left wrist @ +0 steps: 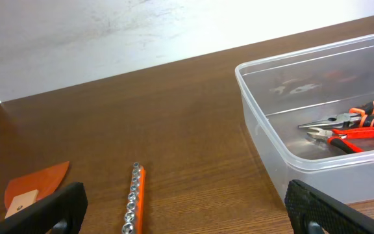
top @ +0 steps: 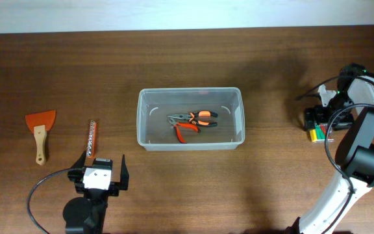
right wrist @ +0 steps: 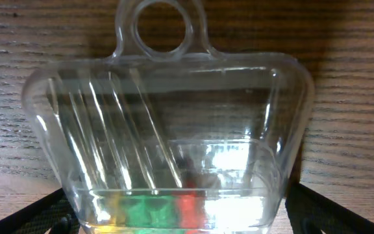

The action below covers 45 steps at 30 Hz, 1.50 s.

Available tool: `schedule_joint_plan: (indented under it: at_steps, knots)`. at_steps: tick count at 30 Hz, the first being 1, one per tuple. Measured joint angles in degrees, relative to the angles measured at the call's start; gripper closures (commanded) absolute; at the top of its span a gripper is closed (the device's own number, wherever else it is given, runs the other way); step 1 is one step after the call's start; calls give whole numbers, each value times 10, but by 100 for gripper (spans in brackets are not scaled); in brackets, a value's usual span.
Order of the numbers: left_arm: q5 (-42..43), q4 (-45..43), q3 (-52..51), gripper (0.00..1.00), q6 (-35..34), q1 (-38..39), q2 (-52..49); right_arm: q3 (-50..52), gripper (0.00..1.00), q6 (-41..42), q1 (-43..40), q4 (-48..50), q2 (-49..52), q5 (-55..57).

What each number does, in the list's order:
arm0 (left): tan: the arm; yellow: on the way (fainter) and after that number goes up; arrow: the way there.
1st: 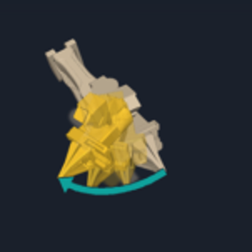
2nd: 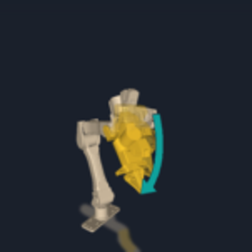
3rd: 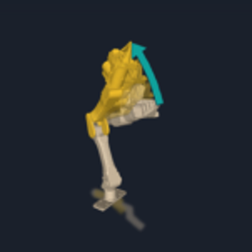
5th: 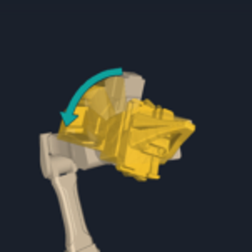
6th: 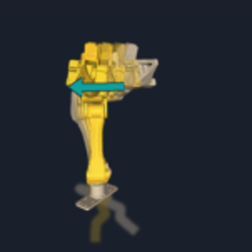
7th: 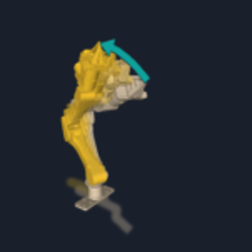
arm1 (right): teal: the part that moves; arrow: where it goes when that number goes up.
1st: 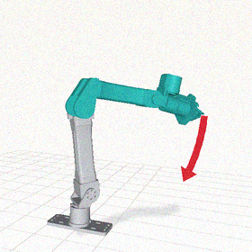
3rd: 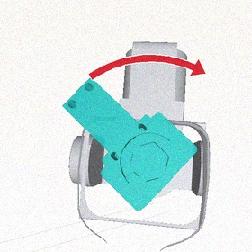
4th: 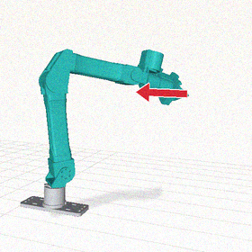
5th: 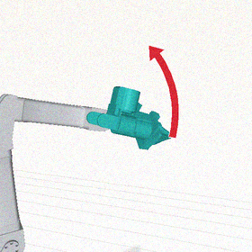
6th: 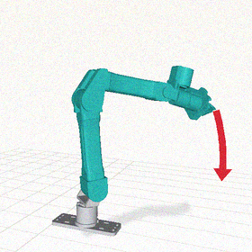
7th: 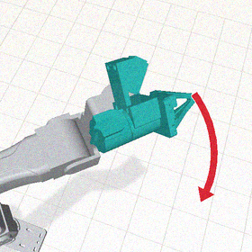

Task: Pack container
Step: 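Lower the right gripper over the clear screwdriver case and align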

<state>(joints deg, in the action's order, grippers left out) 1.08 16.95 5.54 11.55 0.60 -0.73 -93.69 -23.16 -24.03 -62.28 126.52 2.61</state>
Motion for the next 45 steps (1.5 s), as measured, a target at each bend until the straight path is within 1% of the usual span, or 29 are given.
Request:
schedule_joint_plan:
  at_steps: [38, 44, 45]
  knots:
    - [0, 0, 0, 1, 0, 0, 0, 0, 2, -15, 7, 7, 0, 4]
    - [0, 0, 0, 1, 0, 0, 0, 0, 0, -17, 12, 7, 0, 4]
    - [0, 0, 0, 1, 0, 0, 0, 0, 2, -17, 12, 7, 0, 4]
